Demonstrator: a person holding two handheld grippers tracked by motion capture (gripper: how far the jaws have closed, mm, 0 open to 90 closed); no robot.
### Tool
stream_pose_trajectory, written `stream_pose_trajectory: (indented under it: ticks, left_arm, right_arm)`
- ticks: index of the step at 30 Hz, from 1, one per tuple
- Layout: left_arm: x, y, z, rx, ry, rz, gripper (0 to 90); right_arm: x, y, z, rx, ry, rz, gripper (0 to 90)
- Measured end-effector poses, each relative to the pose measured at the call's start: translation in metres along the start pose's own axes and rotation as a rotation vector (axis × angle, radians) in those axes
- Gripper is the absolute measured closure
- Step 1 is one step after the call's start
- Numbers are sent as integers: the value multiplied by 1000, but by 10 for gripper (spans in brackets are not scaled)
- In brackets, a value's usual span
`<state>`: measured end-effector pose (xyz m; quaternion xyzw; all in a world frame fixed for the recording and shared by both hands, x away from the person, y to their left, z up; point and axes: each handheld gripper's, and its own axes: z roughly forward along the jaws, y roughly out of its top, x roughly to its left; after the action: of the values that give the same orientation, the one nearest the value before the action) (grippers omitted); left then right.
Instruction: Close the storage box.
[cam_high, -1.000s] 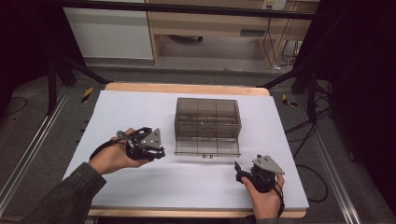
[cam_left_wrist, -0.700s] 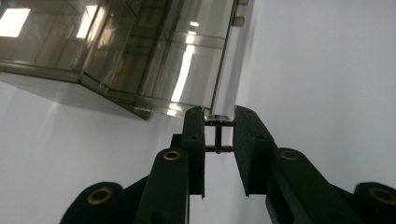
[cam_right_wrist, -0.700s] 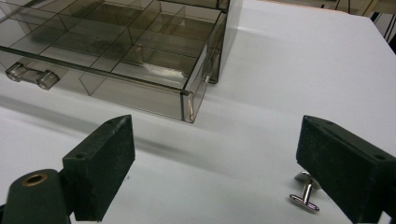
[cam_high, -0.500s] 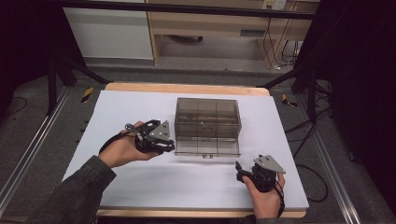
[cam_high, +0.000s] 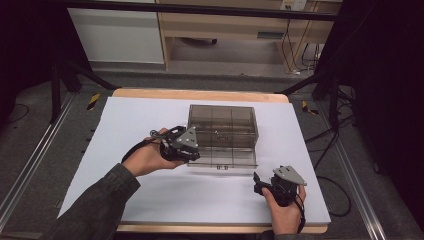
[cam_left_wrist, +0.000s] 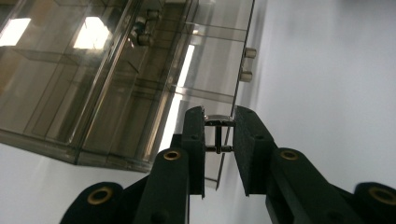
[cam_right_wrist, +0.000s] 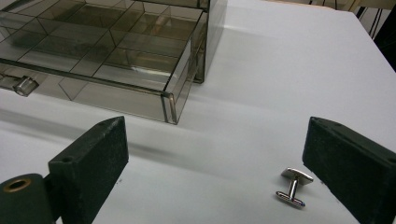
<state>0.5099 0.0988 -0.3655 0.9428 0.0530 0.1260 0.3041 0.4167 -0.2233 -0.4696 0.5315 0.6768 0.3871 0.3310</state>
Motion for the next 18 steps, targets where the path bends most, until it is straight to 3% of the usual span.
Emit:
stream_pose_trajectory:
  ticks: [10,18]
  left_arm:
    - [-4,11,15,-16,-4,0,746]
    - [0,17,23,-34,0,-33,746]
  right_arm:
    - [-1,0,1,-6,-11,-2,70]
    - [-2,0,1,-15,-33,-1,69]
